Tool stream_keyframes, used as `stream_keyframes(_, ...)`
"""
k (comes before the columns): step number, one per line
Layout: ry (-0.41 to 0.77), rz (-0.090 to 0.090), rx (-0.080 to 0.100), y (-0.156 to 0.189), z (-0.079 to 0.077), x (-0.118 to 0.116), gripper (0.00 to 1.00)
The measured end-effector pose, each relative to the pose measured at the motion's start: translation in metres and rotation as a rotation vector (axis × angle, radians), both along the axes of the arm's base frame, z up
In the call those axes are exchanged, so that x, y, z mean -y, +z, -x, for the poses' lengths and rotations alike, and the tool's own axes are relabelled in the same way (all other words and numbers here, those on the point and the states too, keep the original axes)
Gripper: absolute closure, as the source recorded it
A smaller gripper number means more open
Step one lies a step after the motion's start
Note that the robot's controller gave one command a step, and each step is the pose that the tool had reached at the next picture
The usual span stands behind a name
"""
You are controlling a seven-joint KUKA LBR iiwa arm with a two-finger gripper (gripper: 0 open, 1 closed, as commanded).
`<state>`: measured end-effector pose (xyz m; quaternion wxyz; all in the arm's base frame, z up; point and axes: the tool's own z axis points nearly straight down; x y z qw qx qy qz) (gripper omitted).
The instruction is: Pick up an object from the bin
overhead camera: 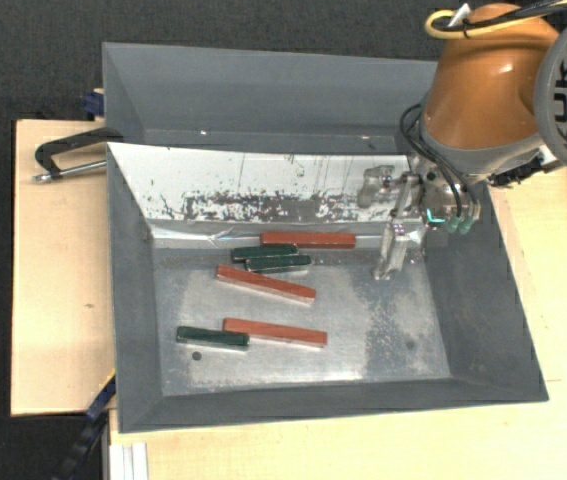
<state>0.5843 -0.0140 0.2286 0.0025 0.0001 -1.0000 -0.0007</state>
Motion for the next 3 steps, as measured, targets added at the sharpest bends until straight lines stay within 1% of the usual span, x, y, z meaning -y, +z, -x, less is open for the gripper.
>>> stream_keyframes(1, 0.000, 0.000, 0.009, 0.005, -0.001, 0.000, 0.00)
stream_keyframes(2, 0.051, 0.002, 0.016, -0.022, 0.003, -0.010, 0.00)
stream_keyframes(3, 0.261, 0.000, 0.008, -0.064, -0.005, -0.053, 0.00)
